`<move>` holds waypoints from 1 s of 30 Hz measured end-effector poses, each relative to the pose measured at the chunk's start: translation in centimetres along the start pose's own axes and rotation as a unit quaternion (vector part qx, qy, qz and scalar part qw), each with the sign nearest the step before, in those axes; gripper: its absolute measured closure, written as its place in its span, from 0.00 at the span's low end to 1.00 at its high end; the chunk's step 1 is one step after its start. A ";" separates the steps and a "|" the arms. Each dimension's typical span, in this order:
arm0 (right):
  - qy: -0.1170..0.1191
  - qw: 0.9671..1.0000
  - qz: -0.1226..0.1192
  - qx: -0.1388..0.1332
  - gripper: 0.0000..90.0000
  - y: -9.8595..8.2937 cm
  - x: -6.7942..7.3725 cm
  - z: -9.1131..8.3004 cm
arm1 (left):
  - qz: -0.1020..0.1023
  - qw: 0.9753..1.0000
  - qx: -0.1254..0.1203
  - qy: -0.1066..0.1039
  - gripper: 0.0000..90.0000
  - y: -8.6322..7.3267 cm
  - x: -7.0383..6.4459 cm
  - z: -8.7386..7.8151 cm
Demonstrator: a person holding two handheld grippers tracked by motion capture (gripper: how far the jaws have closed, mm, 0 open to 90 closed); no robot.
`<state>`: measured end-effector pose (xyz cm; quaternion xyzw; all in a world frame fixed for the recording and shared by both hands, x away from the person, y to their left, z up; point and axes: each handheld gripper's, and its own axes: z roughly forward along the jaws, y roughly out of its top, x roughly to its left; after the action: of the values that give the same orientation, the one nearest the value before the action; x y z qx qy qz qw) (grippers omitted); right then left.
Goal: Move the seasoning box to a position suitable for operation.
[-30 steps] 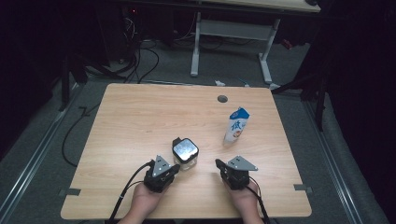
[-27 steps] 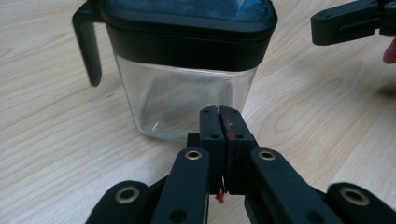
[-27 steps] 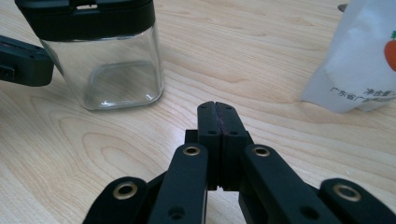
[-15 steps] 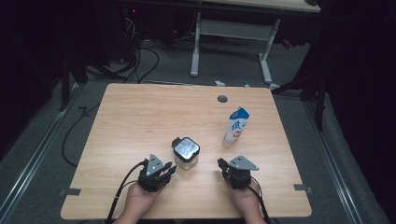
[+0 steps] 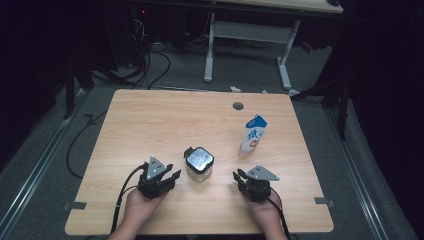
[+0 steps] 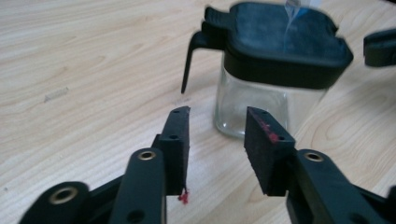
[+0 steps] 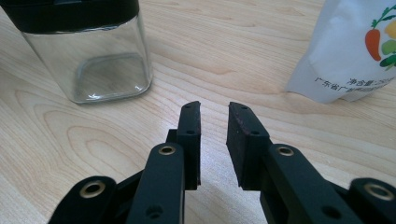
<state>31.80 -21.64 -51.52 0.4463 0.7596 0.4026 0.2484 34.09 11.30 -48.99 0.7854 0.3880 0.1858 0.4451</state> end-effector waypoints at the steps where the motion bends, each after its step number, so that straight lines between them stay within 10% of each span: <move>1: 0.000 1.000 0.001 0.002 0.80 0.0 0.0 0.0 | 0.001 1.000 0.000 0.002 0.65 0.3 0.1 -0.1; 19: 0.010 1.000 -0.006 0.011 0.69 0.1 0.1 0.3 | -0.001 1.000 -0.019 -0.016 0.58 3.9 1.2 1.3; 30: 0.006 1.000 -0.016 0.011 0.69 0.1 0.5 0.5 | 0.010 0.999 -0.027 -0.019 0.78 5.5 0.9 2.8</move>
<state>31.93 -21.01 -51.74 0.4340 0.7727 0.3930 0.2453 38.89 8.77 -45.85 0.7804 0.3663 0.1861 0.4713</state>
